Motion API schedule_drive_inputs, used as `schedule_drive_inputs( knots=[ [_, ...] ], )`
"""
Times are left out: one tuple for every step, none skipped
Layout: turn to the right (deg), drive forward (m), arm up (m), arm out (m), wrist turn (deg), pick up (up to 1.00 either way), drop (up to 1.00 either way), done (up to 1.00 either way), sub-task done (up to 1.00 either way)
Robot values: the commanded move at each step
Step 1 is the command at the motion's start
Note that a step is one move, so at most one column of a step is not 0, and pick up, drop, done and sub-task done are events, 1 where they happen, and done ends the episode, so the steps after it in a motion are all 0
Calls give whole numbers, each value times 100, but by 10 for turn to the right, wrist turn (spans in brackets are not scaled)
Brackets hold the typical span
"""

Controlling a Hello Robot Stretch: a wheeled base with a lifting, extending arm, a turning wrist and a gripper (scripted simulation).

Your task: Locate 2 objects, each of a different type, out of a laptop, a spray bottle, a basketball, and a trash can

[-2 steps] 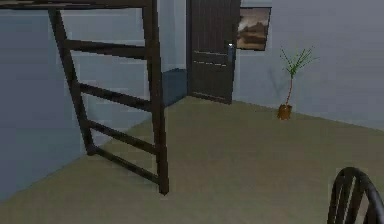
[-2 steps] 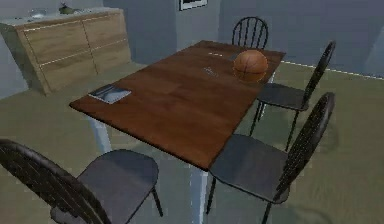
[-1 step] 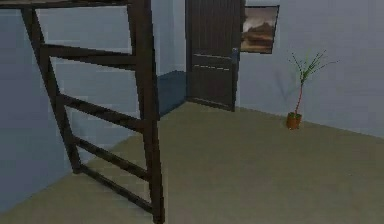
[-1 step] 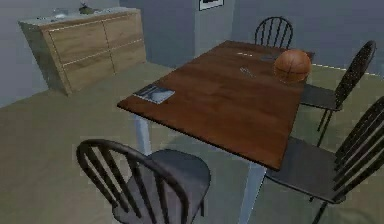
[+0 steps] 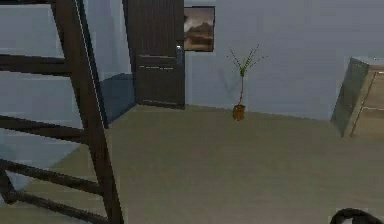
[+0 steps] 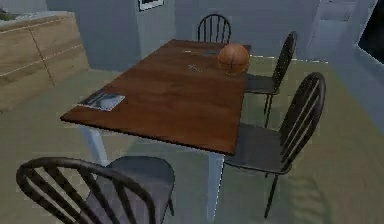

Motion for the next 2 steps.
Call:
schedule_drive_inputs(
  knots=[
    [0, 95, 0, 0, 0, 0, 0, 0, 0],
    [-120, 0, 0, 0, 0, 0, 0, 0, 0]
  ],
)
